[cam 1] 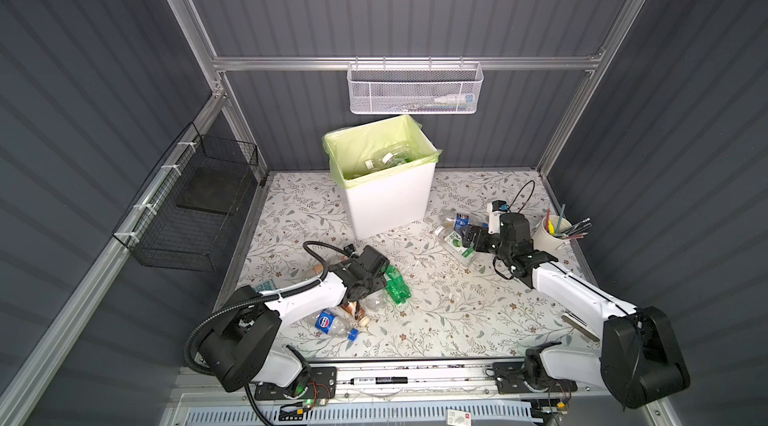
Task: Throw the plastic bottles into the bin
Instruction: 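Close the left gripper on the blue-labelled clear bottle in the pile, then lift the blue-labelled bottle with the left gripper over the bin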
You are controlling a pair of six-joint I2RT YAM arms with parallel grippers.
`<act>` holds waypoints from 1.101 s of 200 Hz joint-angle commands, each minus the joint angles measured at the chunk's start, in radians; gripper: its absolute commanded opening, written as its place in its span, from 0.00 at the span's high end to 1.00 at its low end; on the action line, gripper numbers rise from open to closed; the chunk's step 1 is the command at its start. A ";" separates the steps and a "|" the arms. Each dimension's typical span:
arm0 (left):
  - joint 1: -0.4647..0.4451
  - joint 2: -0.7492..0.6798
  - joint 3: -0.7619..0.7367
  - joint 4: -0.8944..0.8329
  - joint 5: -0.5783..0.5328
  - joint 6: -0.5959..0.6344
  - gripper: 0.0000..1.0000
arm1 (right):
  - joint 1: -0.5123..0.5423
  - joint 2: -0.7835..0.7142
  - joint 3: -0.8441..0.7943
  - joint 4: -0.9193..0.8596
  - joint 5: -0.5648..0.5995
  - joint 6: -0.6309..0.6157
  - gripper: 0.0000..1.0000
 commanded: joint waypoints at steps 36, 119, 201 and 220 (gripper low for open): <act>-0.007 0.017 0.006 0.056 0.004 0.018 0.39 | -0.008 -0.009 -0.012 -0.014 0.007 0.003 0.01; -0.007 -0.044 0.025 0.054 -0.032 0.074 0.57 | -0.013 -0.024 -0.006 -0.030 0.021 -0.003 0.01; -0.006 -0.448 0.257 0.104 -0.334 0.698 0.63 | -0.017 -0.066 -0.003 -0.038 0.043 0.002 0.01; -0.006 -0.516 0.291 0.266 -0.372 0.916 0.68 | -0.017 -0.071 -0.006 -0.035 0.038 0.015 0.01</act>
